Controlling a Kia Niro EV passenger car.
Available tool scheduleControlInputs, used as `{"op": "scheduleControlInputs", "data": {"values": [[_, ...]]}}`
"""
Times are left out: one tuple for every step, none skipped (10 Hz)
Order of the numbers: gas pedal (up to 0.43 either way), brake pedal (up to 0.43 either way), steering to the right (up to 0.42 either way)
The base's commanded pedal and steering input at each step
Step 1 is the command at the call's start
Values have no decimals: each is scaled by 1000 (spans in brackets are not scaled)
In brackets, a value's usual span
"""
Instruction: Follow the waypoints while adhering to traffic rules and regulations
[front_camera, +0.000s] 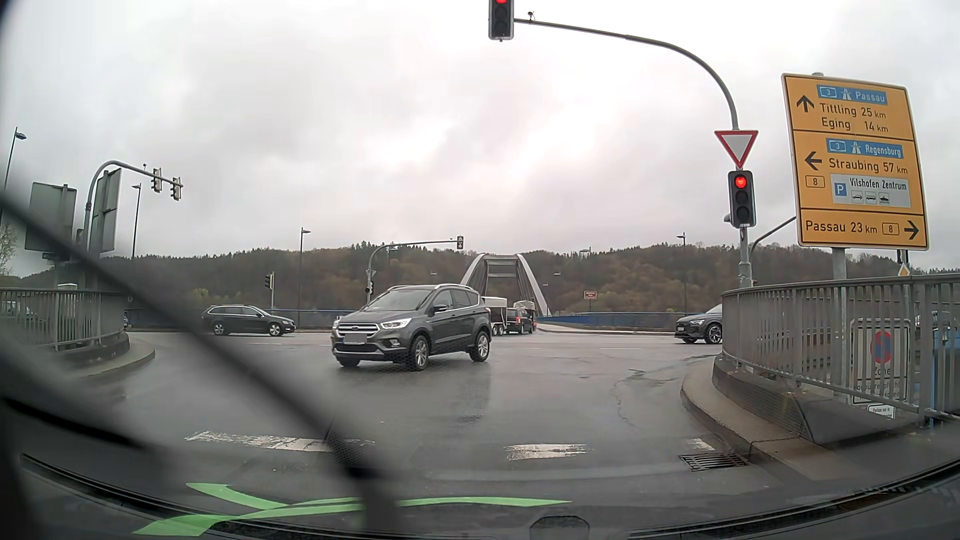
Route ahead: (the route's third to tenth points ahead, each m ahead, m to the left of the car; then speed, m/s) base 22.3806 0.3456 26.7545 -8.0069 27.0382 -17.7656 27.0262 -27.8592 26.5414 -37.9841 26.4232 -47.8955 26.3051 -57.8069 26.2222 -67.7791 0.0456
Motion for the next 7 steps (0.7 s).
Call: {"op": "scheduleControlInputs", "data": {"values": [[0, 220, -5], [0, 226, -5], [0, 232, -5], [0, 238, -5], [0, 238, -5], [0, 244, -5], [0, 244, -5]]}}
